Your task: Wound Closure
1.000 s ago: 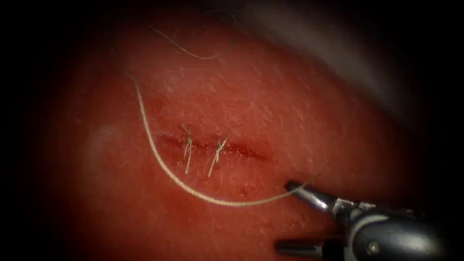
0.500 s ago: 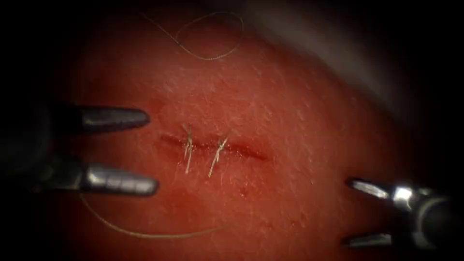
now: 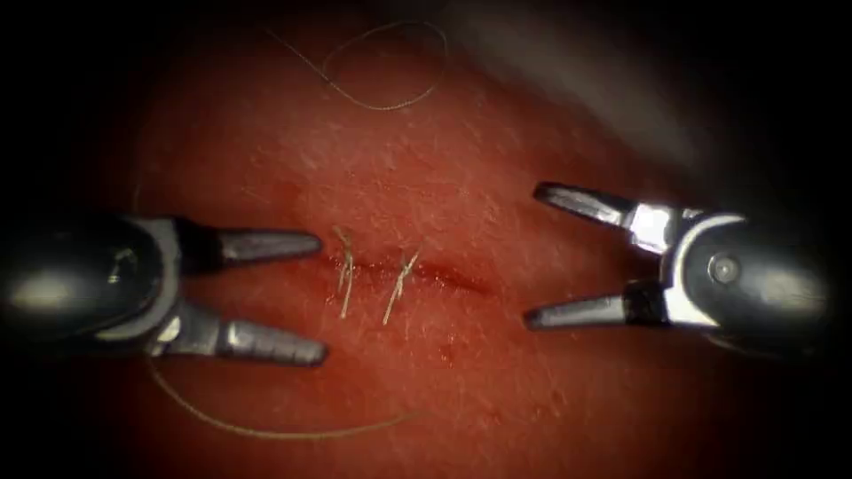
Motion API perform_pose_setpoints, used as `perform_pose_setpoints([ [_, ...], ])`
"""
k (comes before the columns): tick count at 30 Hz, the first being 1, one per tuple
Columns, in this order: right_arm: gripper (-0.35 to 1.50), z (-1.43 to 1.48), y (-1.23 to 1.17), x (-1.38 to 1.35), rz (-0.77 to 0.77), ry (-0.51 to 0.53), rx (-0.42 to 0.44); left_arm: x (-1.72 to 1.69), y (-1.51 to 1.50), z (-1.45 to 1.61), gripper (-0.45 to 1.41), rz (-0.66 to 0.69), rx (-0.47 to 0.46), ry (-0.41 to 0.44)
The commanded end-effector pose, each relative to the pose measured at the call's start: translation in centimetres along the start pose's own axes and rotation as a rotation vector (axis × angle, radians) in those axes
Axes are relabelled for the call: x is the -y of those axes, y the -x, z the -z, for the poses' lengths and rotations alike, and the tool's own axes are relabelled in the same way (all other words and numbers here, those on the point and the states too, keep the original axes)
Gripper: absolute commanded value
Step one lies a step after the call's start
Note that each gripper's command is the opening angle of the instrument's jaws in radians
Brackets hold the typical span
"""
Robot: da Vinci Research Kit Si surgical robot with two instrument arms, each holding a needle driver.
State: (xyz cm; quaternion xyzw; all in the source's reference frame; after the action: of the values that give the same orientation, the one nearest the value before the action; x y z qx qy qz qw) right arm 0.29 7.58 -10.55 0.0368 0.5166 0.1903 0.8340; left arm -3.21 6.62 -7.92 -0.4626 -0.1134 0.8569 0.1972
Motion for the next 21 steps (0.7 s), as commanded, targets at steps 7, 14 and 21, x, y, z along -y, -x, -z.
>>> perform_pose_setpoints([
  [7,1.20,-0.11,-0.08,-0.06,-0.008,0.013,-0.042,0.42,-0.07,0.00,0.72,0.193,-0.003,-0.108],
  [14,1.20,-0.13,-0.04,-0.01,-0.002,0.008,-0.036,0.82,0.10,0.07,0.70,0.277,0.111,-0.149],
  [21,1.21,-0.23,0.01,0.07,0.007,0.005,-0.017,1.53,0.16,-0.06,0.72,0.079,0.402,-0.152],
])
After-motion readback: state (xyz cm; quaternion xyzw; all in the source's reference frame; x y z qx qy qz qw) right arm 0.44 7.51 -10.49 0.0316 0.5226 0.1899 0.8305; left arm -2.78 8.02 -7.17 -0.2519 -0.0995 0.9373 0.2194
